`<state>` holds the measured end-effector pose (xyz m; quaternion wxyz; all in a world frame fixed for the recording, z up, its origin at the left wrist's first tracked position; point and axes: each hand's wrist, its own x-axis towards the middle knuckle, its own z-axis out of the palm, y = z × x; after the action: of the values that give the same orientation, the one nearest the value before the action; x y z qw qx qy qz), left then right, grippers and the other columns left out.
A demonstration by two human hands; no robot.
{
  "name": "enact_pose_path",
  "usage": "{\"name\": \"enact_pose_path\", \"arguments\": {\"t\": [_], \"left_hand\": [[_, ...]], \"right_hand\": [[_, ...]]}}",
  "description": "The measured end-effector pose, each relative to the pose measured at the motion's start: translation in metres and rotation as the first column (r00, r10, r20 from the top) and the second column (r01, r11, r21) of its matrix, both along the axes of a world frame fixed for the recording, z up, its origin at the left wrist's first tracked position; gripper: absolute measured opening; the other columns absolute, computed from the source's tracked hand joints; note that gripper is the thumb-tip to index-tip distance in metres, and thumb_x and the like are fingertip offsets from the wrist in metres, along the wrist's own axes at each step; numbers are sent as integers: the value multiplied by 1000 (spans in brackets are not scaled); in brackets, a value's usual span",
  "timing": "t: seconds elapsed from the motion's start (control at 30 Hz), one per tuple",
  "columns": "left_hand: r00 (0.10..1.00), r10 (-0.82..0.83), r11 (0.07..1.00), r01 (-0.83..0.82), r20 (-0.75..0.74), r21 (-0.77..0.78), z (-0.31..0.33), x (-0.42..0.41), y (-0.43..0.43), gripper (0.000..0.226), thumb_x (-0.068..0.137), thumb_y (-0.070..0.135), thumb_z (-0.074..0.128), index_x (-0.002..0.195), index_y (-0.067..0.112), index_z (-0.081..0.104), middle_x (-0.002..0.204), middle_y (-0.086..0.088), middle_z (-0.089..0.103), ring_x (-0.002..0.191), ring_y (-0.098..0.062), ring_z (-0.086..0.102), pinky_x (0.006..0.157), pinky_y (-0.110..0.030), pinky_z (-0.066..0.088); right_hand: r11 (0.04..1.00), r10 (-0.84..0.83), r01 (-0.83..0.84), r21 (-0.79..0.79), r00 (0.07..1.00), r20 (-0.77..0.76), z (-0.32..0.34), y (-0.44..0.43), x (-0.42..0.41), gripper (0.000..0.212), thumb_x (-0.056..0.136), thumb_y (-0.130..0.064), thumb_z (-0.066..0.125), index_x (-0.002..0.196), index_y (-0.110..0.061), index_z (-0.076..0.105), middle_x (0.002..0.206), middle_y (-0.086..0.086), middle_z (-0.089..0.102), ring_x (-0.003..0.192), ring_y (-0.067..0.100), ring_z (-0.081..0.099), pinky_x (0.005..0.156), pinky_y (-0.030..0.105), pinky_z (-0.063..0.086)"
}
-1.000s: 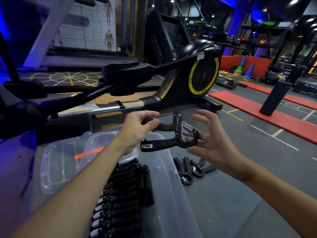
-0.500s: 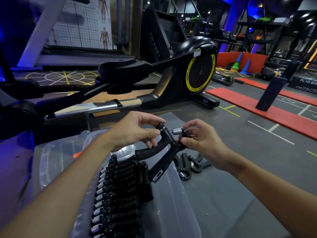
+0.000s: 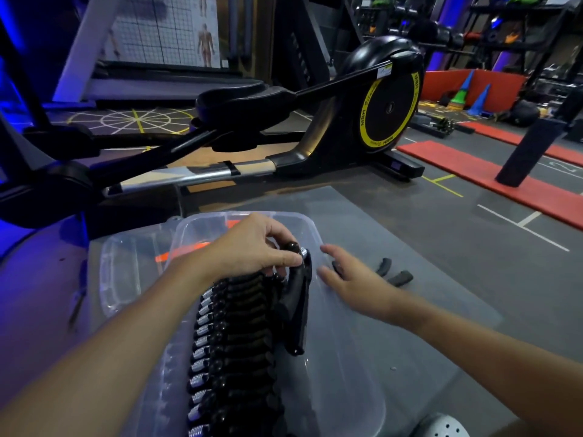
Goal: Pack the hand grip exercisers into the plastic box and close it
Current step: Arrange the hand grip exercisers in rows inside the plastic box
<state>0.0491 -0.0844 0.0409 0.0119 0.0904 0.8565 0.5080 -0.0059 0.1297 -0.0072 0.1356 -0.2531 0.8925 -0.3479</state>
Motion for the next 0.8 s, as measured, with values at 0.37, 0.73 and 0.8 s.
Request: {"name": "enact_pose_path", "arguments": {"t": [0.37,0.73,0.8], "left_hand": [[998,17,949,4,64,-317,-74,14,-1,18,72,37,81,78,22,74,72,1,70,70,-15,64,69,-34,52],[991,-4,842,76,134,-534,-104,15,4,33,68,51,78,80,22,72,71,9,67,70,-6,61,69,-31,53],[990,-15,800,97,142,-592,-109,16,5,34,68,51,77,78,20,67,72,11,63,71,-6,58,65,-29,48]], "right_hand": [[977,111,-81,198,984,-143,-26,-1,12,67,101,-40,36,155,-18,3,162,-10,-4,140,-8,-11,112,16,-4],[977,122,-91,191,980,-158,-28,-1,11,67,101,-39,39,155,-18,5,162,-11,-3,141,-7,-10,114,18,-3],[976,125,-93,195,980,-156,-28,-1,11,67,101,-39,38,155,-19,4,162,-11,-3,141,-7,-10,114,18,-3]]}}
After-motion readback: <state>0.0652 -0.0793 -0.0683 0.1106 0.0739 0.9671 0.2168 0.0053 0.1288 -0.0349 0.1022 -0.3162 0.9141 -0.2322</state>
